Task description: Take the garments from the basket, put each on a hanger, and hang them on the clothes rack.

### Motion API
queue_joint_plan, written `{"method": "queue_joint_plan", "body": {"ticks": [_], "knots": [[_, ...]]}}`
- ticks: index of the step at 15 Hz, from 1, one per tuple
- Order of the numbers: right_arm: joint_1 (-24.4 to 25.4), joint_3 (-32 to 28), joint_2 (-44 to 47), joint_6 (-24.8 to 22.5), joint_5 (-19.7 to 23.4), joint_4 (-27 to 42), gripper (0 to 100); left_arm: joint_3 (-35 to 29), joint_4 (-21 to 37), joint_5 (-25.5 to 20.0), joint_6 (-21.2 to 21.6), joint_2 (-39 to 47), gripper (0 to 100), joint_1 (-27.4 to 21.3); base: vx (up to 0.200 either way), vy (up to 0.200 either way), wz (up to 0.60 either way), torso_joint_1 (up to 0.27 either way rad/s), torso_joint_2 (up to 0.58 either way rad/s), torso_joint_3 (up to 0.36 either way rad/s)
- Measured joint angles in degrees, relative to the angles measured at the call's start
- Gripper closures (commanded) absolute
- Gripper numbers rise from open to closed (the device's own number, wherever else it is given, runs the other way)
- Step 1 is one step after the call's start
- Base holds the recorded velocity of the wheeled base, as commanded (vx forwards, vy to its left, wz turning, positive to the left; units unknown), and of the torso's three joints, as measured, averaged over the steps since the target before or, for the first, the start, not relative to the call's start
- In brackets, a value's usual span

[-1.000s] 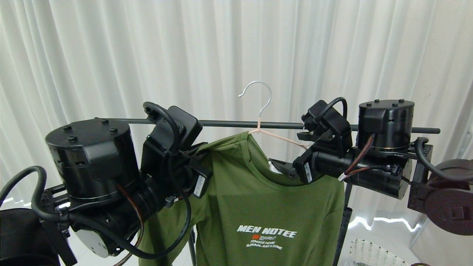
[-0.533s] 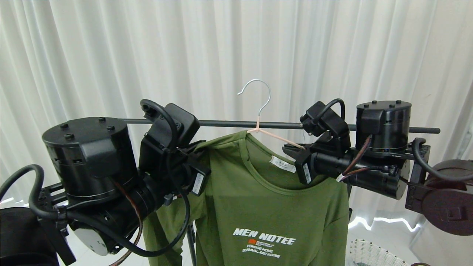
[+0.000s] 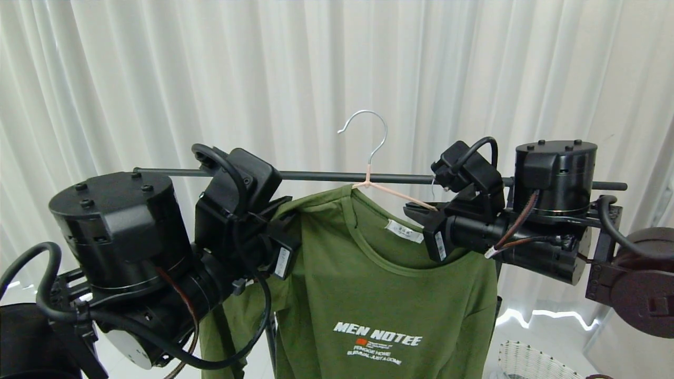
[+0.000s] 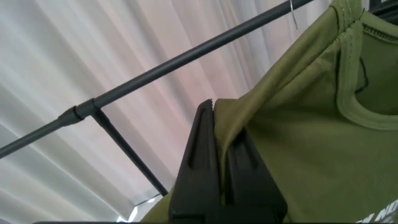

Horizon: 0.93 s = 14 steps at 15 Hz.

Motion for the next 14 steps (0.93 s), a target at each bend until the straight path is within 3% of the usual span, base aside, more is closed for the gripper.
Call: {"method": "queue_joint_plan", "body": {"ticks": [3, 7, 11, 14], "knots": [[-0.32, 0.55, -0.44, -0.45, -0.27, -1.21, 100, 0.96, -0.27, -0.13, -0.02, -0.04, 0, 0.02, 0.0, 0.0, 0.0, 0.0, 0.0, 0.0], [-2.15, 3.55, -0.79, -0.6, -1.99, -6.88, 100, 4.88, -6.42, 0.06, 0.56, -0.87, 0, 0.3, 0.0, 0.0, 0.0, 0.0, 0.0, 0.0], [-5.12, 5.16, -1.71, -0.71, -2.32, -7.12, 100, 10.53, -6.64, 0.37, 0.48, -5.08, 0, 1.11, 0.0, 0.0, 0.0, 0.0, 0.0, 0.0], [-6.41, 6.52, -2.69, -3.8, -3.46, -7.09, 100, 15.43, -6.56, 0.15, 0.22, -9.08, 0, 5.35, 0.0, 0.0, 0.0, 0.0, 0.0, 0.0]]}}
